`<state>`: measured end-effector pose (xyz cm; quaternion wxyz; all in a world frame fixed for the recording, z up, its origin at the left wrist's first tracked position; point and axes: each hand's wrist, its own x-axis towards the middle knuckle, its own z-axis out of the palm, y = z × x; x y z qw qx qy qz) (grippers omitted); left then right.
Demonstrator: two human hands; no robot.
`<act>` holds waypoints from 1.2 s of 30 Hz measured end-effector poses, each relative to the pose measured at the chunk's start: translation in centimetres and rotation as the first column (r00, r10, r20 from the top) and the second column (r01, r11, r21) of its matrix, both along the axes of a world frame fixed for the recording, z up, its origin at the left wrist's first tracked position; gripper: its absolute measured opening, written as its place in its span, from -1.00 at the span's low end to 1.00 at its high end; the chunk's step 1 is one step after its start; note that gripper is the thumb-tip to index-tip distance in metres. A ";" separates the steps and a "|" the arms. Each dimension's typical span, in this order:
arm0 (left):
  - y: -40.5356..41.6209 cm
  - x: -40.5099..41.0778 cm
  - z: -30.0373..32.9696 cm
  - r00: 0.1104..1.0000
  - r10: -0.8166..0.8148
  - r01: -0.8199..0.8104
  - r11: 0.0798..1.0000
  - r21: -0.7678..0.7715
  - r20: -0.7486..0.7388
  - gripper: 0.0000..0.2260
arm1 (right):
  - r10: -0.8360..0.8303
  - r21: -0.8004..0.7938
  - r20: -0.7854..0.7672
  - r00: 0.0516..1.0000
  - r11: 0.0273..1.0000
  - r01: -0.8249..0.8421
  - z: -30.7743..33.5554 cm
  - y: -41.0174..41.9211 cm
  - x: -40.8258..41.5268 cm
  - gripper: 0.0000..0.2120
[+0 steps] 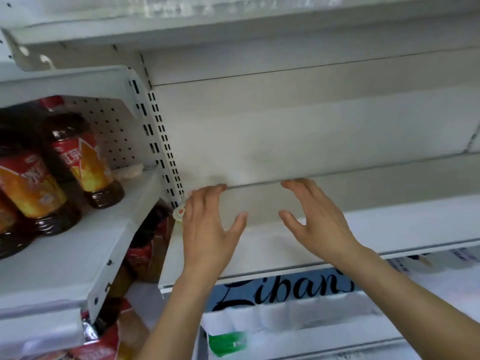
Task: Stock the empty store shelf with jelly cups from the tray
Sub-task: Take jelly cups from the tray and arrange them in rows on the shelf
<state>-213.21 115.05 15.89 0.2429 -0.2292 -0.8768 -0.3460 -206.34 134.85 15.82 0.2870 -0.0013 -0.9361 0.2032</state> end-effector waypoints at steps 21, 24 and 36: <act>47.0 27.0 -8.2 0.586 -0.774 0.798 0.500 -0.336 0.239 -0.46 | -0.769 0.091 0.342 0.541 0.600 0.795 -8.0 36.6 41.9 -0.52; 52.6 30.5 -10.7 0.491 -0.787 0.869 0.410 -0.278 0.374 -0.49 | -0.797 0.018 0.418 0.436 0.487 0.873 -10.4 40.6 46.8 -0.53; 72.8 33.5 -25.4 0.245 -0.468 0.969 0.145 -0.200 0.849 -0.65 | -0.485 -0.135 0.840 0.242 0.244 0.960 -26.5 54.2 52.1 -0.56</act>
